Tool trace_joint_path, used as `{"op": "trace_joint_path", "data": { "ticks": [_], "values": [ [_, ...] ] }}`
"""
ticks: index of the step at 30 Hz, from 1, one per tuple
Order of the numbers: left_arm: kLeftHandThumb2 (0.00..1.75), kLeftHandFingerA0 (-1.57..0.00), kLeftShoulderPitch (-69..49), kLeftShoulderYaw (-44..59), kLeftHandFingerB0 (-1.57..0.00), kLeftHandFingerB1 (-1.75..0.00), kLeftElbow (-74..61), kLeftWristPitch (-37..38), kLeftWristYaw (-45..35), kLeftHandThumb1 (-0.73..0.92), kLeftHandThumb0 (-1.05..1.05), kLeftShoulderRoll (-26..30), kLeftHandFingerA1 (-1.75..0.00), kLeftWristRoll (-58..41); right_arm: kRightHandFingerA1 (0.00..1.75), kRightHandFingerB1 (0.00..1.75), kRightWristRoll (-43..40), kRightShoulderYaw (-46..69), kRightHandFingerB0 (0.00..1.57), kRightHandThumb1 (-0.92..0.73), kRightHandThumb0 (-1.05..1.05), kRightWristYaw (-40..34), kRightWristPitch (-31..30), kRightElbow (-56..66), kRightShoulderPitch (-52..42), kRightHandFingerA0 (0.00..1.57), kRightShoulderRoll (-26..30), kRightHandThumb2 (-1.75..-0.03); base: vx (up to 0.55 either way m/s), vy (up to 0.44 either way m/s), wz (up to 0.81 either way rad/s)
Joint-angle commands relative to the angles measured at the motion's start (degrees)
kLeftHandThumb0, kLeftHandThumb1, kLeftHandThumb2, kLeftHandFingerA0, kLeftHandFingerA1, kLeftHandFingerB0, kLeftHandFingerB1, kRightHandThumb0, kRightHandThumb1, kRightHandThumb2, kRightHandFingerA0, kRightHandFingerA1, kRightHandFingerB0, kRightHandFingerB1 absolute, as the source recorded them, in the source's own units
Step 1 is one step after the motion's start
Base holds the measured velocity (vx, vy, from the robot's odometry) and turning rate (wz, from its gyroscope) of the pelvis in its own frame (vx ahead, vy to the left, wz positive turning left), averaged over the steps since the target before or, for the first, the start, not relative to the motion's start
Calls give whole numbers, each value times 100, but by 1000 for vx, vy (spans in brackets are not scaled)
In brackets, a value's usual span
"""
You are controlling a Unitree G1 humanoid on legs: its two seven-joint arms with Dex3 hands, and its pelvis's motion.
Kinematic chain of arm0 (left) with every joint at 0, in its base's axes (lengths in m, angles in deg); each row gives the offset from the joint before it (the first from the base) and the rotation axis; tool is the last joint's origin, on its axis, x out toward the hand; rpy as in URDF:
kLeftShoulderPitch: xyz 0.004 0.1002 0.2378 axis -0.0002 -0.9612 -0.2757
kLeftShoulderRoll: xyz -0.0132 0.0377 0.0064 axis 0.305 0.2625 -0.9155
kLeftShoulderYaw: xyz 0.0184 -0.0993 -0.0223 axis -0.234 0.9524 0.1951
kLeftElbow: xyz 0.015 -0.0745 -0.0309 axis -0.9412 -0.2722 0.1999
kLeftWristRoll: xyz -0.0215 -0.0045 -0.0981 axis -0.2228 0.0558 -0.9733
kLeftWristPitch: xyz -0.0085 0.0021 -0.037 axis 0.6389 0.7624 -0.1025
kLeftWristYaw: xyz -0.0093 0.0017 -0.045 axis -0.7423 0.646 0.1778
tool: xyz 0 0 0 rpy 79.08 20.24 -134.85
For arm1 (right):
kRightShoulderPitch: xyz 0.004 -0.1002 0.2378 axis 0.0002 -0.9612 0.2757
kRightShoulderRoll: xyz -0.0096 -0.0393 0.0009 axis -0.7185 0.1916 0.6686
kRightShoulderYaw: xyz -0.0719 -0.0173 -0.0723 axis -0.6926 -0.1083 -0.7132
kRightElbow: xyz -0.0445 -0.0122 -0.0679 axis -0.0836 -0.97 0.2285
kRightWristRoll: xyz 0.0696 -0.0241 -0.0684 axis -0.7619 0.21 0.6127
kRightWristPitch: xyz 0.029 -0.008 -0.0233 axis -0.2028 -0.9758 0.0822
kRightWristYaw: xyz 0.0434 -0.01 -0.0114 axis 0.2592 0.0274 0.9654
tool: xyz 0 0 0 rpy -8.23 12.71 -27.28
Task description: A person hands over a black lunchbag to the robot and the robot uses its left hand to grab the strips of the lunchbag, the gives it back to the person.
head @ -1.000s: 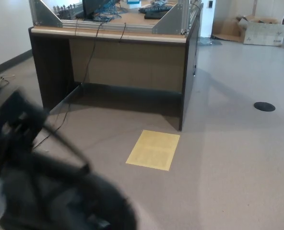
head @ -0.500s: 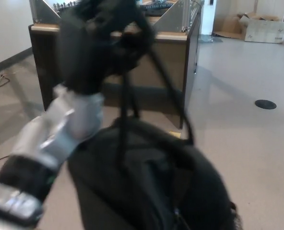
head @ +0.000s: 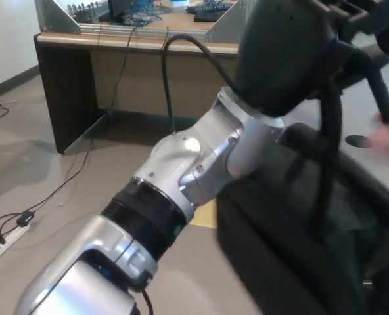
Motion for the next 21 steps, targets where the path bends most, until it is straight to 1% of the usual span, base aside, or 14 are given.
{"op": "trace_joint_path", "data": {
  "ticks": [1, 2, 3, 5, 7, 10, 11, 12, 13, 14, 15, 16, 17, 21],
  "values": [
    [59, -93, -220, -22, -88, -110, -337, -281, -310, 56, -27, 12, -168, 83, 66, 59, -102, 38, 50, -62, -51, 92, 126, -46, -49, 64, 32, -99, 0, 0, 0],
    [59, -91, -264, -23, -82, -131, -389, -292, -302, 57, -28, 27, -171, 115, 66, 59, -99, 35, 50, -62, -51, 102, 116, -37, -48, 64, 28, -100, 0, 0, 0],
    [59, -91, -280, -22, -82, -131, -412, -301, -304, 57, -28, 30, -171, 128, 66, 59, -100, 36, 50, -62, -51, 108, 114, -35, -47, 64, 26, -100, 0, 0, 0],
    [59, -93, -355, -62, -77, -149, -518, -454, -189, 56, -27, 70, -175, 339, 67, 60, -112, 45, 50, -61, -48, 116, 134, -37, -31, 65, 9, -99, 0, 0, 0],
    [58, -94, -390, -69, -83, -136, -550, -456, -215, 55, -26, 94, -175, 353, 67, 59, -126, 54, 50, -61, -47, 144, 98, -29, -7, 65, 0, -100, 0, 0, 0],
    [57, -92, -449, -78, -87, -128, -600, -523, -266, 53, -29, 104, -174, 391, 67, 59, -123, 56, 50, -62, -48, 158, 59, -11, 11, 64, 2, -100, 0, 0, 0],
    [57, -87, -519, -49, -78, -137, -650, -551, -423, 56, -28, 78, -174, 302, 66, 59, -123, 59, 50, -62, -49, 163, 47, 4, 11, 64, 7, -99, 0, 0, 0],
    [78, -93, -585, -18, -71, -100, -698, -532, -680, 41, -40, 66, -126, 139, 67, 59, -134, 66, 50, -62, -48, 175, 48, 16, 9, 65, 7, -99, 0, 0, 0],
    [78, -93, -633, -3, -71, -100, -745, -533, -897, 41, -40, 69, -126, 31, 67, 59, -144, 73, 50, -62, -48, 184, 55, 22, 9, 65, 4, -99, 0, 0, 0],
    [56, -61, -724, 34, -54, -53, -854, -606, -1412, 55, -47, 76, -84, -207, 67, 59, -129, 65, 50, -62, -49, 177, 61, 22, 22, 65, 6, -100, 0, 0, 0],
    [80, -6, -846, 53, -10, -28, -1056, -792, -2047, 46, -74, 106, -33, -439, 67, 59, -125, 62, 51, -62, -49, 178, 50, 28, 28, 65, 3, -100, 0, 0, 0],
    [84, 0, -929, 75, 0, -5, -1169, -879, -2374, 46, -80, 114, 0, -582, 67, 60, -122, 61, 51, -61, -48, 174, 53, 27, 35, 65, 2, -99, 0, 0, 0],
    [57, 0, -1017, 78, 0, 0, -1304, -961, -2650, 57, -92, 162, 0, -647, 67, 60, -125, 64, 51, -61, -48, 178, 58, 23, 39, 66, 1, -99, 0, 0, 0],
    [58, 0, -1152, 88, 0, 0, -1642, -1135, -3116, 62, -98, 313, 0, -657, 68, 60, -183, 102, 51, -60, -44, 223, 81, 10, 42, 66, -19, -99, 0, 0, 0]
  ]
}}
